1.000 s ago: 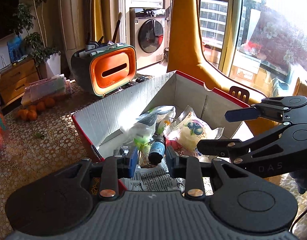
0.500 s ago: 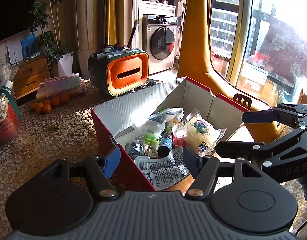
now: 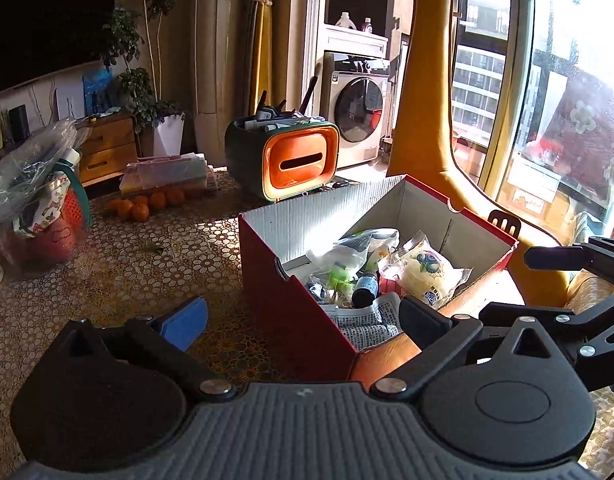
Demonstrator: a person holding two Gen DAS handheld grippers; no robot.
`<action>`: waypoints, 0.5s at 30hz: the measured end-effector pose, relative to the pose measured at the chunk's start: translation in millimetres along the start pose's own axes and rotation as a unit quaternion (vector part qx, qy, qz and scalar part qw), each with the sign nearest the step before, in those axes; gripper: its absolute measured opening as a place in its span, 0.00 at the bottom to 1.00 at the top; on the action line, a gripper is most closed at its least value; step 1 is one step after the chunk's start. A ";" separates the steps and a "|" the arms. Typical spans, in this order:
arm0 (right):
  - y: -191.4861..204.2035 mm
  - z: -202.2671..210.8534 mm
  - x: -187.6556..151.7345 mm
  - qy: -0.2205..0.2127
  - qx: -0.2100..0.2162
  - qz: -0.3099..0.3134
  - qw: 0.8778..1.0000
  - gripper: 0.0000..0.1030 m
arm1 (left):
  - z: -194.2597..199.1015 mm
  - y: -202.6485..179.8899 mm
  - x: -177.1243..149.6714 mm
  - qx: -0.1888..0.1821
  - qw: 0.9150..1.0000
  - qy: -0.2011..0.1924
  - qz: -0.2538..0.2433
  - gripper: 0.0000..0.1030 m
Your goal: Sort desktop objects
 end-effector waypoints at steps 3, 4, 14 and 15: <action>3.7 5.1 -3.9 -0.008 -0.003 -0.005 1.000 1.00 | 6.5 1.8 -5.8 0.006 1.000 0.002 0.006 1.00; 4.7 6.5 -4.8 -0.011 -0.003 -0.006 1.000 1.00 | 9.8 2.1 -8.5 0.008 1.000 0.003 0.006 1.00; 15.1 21.1 -12.9 -0.030 -0.006 -0.017 0.999 1.00 | 32.6 -1.1 -26.6 0.017 1.000 0.008 0.015 1.00; 15.7 22.3 -14.1 -0.030 -0.006 -0.018 0.999 1.00 | 34.2 -1.7 -27.2 0.018 1.000 0.008 0.015 1.00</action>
Point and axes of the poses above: each gripper's, at about its wrist camera, not at the fingertips, and z roughly against the way its jaws point, y to its left, x to its top, the point moved 1 cm from there along -z, roughly the way its jaws point, and after that the axes turned 15 degrees about -z, right-handed, at the moved point
